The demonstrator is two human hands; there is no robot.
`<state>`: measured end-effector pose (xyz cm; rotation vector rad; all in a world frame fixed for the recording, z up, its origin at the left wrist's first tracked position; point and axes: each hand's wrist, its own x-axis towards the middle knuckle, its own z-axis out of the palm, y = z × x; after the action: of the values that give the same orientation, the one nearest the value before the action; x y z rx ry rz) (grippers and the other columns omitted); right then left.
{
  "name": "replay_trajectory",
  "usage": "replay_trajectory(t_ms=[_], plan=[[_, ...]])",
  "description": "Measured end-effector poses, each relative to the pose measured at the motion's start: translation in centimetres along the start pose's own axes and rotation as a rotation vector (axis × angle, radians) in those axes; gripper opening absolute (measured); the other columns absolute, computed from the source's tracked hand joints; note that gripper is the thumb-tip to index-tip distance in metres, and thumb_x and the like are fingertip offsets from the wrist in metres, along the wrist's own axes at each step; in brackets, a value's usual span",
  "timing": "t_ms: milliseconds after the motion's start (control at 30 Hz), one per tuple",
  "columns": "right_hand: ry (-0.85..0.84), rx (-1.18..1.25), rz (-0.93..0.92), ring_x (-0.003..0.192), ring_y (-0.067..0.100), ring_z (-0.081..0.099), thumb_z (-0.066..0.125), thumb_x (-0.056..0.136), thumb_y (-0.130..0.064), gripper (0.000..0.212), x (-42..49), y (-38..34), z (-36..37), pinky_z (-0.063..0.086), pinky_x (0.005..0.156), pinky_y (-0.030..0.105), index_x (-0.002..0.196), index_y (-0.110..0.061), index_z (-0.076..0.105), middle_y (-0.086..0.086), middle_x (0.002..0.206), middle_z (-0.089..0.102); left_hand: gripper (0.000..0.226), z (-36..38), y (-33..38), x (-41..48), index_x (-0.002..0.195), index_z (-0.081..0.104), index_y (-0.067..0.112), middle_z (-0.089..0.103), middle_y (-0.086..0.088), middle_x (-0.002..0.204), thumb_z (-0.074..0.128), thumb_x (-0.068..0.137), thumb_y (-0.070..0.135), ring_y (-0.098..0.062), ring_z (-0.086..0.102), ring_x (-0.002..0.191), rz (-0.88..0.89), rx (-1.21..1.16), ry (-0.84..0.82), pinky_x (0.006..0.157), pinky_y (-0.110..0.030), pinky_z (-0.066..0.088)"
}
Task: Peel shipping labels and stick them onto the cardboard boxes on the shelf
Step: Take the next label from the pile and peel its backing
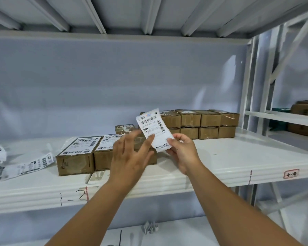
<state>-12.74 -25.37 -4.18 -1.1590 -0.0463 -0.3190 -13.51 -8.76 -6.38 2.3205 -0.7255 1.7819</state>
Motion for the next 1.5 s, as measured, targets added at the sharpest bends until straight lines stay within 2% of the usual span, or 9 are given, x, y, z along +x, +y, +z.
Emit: replay_trajectory(t_ms=[167, 367, 533, 633, 833, 1067, 1167, 1333, 1500], plan=[[-0.018, 0.061, -0.001, 0.062, 0.02, 0.066, 0.056, 0.089, 0.004, 0.015, -0.1, 0.0, 0.0, 0.055, 0.056, 0.028, 0.085, -0.009, 0.05, 0.02, 0.092, 0.069, 0.021, 1.3, 3.0, 1.2, 0.089, 0.072, 0.007, 0.054, -0.014, 0.101, 0.079, 0.071, 0.014, -0.023, 0.05, 0.079, -0.154, -0.295, -0.068, 0.061, -0.032, 0.048], [-0.009, 0.084, -0.019, 0.075, 0.023, 0.069, 0.055, 0.091, 0.004, 0.018, -0.1, -0.1, 0.0, 0.057, 0.059, 0.025, 0.086, -0.01, 0.045, 0.018, 0.095, 0.068, 0.033, 0.9, 2.8, 1.3, 0.113, 0.062, 0.012, 0.045, 0.006, 0.101, 0.067, 0.082, 0.0, -0.006, 0.057, 0.075, -0.535, -0.716, -0.189, 0.073, -0.012, 0.048], [-0.03, 0.065, -0.028, 0.079, 0.025, 0.066, 0.055, 0.089, 0.007, 0.026, -0.2, -0.2, 0.2, 0.057, 0.06, 0.023, 0.087, -0.013, 0.039, 0.017, 0.092, 0.066, 0.038, 0.5, 2.7, 1.7, 0.095, 0.047, 0.034, 0.066, 0.001, 0.072, 0.064, 0.085, 0.002, -0.019, 0.067, 0.066, -0.797, -1.033, -0.268, 0.072, -0.042, 0.056], [-0.054, 0.01, -0.053, 0.076, 0.022, 0.067, 0.055, 0.089, 0.007, 0.024, -0.4, -0.1, 0.2, 0.056, 0.061, 0.023, 0.083, -0.012, 0.042, 0.013, 0.089, 0.068, 0.034, 0.1, 2.7, 1.8, 0.096, 0.048, 0.031, 0.066, -0.001, 0.066, 0.064, 0.085, 0.003, -0.018, 0.064, 0.057, -0.882, -1.183, -0.262, 0.064, -0.038, 0.057], [-0.14, -0.172, -0.116, 0.081, 0.017, 0.062, 0.06, 0.087, 0.004, 0.016, -0.5, 0.2, 0.3, 0.051, 0.069, 0.022, 0.077, -0.009, 0.061, 0.007, 0.09, 0.067, 0.034, 0.0, 2.2, 1.9, 0.102, 0.049, 0.027, 0.068, -0.003, 0.07, 0.059, 0.088, -0.002, -0.012, 0.062, 0.055, -0.934, -1.237, -0.211, 0.056, -0.023, 0.052], [-0.232, -0.447, -0.195, 0.122, 0.006, 0.043, 0.076, 0.077, -0.015, 0.018, -0.5, 0.6, 0.5, 0.038, 0.096, 0.017, 0.092, -0.023, 0.073, 0.0, 0.128, 0.044, 0.038, 0.1, 1.9, 1.6, 0.106, 0.046, 0.032, 0.069, -0.001, 0.068, 0.062, 0.087, 0.004, -0.013, 0.065, 0.062, -0.898, -1.236, -0.189, 0.065, -0.028, 0.053], [-0.294, -0.42, -0.183, 0.117, 0.013, 0.053, 0.076, 0.076, -0.011, 0.018, -0.5, 0.7, 0.5, 0.044, 0.099, 0.027, 0.089, -0.023, 0.074, 0.004, 0.123, 0.054, 0.038, 0.5, 1.7, 1.5, 0.105, 0.047, 0.033, 0.067, 0.001, 0.067, 0.06, 0.089, 0.002, -0.014, 0.064, 0.064, -0.879, -1.231, -0.191, 0.068, -0.031, 0.054], [-0.316, -0.384, -0.181, 0.086, 0.0, 0.063, 0.07, 0.081, -0.003, 0.013, -0.7, 0.5, 0.5, 0.046, 0.074, 0.011, 0.085, -0.016, 0.073, -0.004, 0.093, 0.068, 0.042, 0.7, 1.7, 1.5, 0.102, 0.045, 0.036, 0.058, 0.006, 0.059, 0.059, 0.088, -0.001, -0.01, 0.059, 0.055, -0.84, -1.22, -0.223, 0.064, -0.032, 0.051], [-0.304, -0.383, -0.175, 0.085, 0.008, 0.064, 0.071, 0.081, -0.005, 0.012, -0.6, 0.7, 0.5, 0.049, 0.081, 0.018, 0.084, -0.017, 0.073, -0.003, 0.084, 0.07, 0.043, 1.2, 1.6, 1.3, 0.103, 0.045, 0.039, 0.057, 0.011, 0.06, 0.054, 0.091, -0.001, -0.011, 0.057, 0.054, -0.79, -1.172, -0.246, 0.068, -0.04, 0.05]])
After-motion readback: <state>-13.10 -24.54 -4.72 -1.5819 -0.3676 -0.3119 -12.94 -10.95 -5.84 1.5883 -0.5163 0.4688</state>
